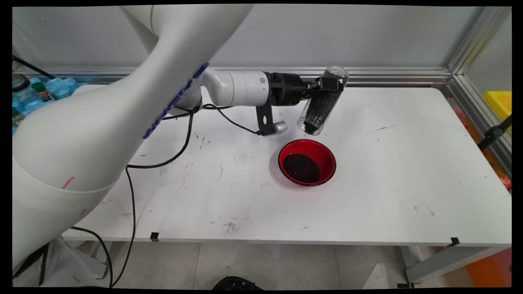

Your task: Pour the black seasoning powder in the red bowl

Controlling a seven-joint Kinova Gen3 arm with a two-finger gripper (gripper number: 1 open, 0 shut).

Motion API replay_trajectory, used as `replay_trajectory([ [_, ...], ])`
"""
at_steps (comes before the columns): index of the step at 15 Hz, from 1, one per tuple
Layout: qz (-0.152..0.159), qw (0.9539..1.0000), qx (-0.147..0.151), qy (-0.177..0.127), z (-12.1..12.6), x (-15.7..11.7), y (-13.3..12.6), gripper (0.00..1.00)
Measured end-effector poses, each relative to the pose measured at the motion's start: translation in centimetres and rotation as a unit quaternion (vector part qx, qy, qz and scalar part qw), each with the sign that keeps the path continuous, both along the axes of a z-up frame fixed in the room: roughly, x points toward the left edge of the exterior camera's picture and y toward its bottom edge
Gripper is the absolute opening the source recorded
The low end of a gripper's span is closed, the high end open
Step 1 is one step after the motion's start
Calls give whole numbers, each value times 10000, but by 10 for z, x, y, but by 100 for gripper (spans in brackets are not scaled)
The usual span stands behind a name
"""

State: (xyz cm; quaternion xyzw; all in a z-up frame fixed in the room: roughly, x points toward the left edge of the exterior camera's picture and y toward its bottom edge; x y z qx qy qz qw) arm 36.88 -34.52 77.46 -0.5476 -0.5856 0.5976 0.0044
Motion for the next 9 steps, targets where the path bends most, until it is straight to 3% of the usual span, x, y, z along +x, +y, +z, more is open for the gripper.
replay_trajectory([
  [9, -181, 9989, -360, -254, 3, -3, 6, 0],
])
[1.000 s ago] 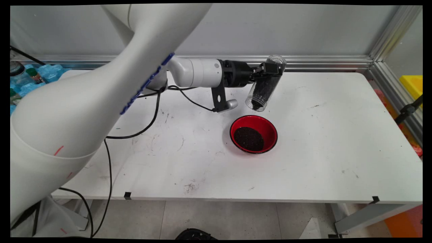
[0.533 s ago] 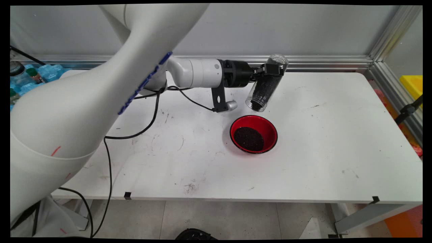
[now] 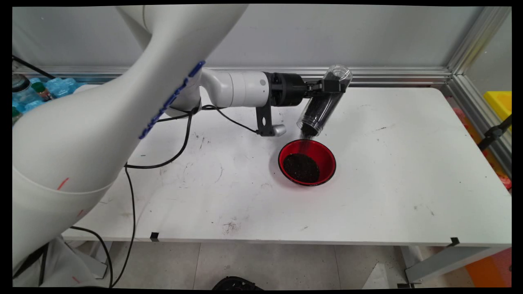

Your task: Pour the black seasoning powder in the red bowl

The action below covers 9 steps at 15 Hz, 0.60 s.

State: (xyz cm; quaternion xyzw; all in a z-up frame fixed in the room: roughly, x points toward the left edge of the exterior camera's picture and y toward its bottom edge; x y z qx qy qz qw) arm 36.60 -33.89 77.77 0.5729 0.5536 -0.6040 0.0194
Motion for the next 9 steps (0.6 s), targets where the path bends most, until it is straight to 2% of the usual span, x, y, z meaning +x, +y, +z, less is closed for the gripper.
replay_trajectory([
  [9, -97, 9997, -218, -105, 2, -3, 4, 0],
])
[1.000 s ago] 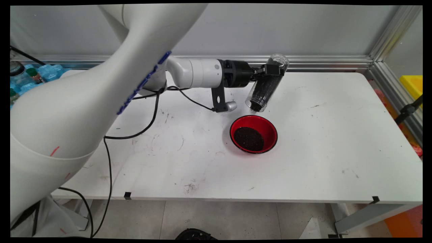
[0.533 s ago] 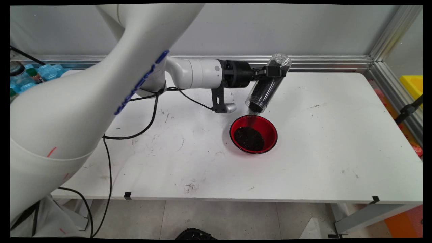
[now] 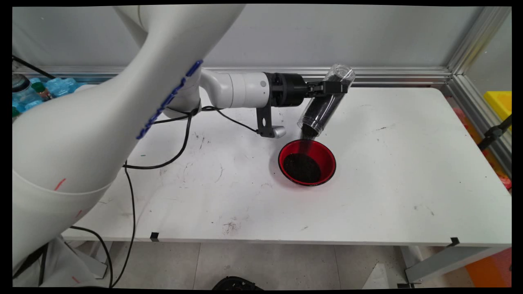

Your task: Pour the black seasoning powder in the red bowl

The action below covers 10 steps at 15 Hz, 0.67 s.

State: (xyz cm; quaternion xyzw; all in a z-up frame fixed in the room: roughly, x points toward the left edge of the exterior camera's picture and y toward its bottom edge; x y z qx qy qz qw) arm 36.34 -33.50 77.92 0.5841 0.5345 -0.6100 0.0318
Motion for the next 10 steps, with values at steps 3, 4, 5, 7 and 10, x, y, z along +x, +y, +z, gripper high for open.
replay_trajectory([
  [3, -4, 10000, -34, -14, 0, 0, 0, 0],
  [4, -4, 10000, -40, -18, 0, 0, 0, 0],
  [5, -4, 10000, -47, -20, 0, 0, 0, 0],
  [7, -3, 10000, -64, -24, 0, 0, 0, 0],
  [10, -2, 10000, -87, -24, 0, -1, 0, 0],
])
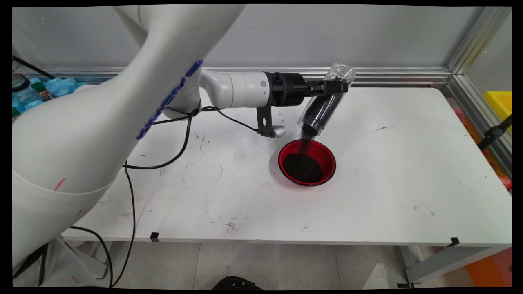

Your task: Pour the black seasoning powder in the red bowl

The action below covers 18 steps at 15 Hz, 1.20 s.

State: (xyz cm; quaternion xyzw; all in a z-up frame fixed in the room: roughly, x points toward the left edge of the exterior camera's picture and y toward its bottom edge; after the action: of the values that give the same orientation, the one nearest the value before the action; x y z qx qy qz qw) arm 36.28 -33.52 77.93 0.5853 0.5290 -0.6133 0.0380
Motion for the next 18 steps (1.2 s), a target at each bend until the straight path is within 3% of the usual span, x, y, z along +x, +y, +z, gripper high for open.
replay_trajectory([
  [18, -34, 10000, -85, -21, -2, -2, 2, 0],
])
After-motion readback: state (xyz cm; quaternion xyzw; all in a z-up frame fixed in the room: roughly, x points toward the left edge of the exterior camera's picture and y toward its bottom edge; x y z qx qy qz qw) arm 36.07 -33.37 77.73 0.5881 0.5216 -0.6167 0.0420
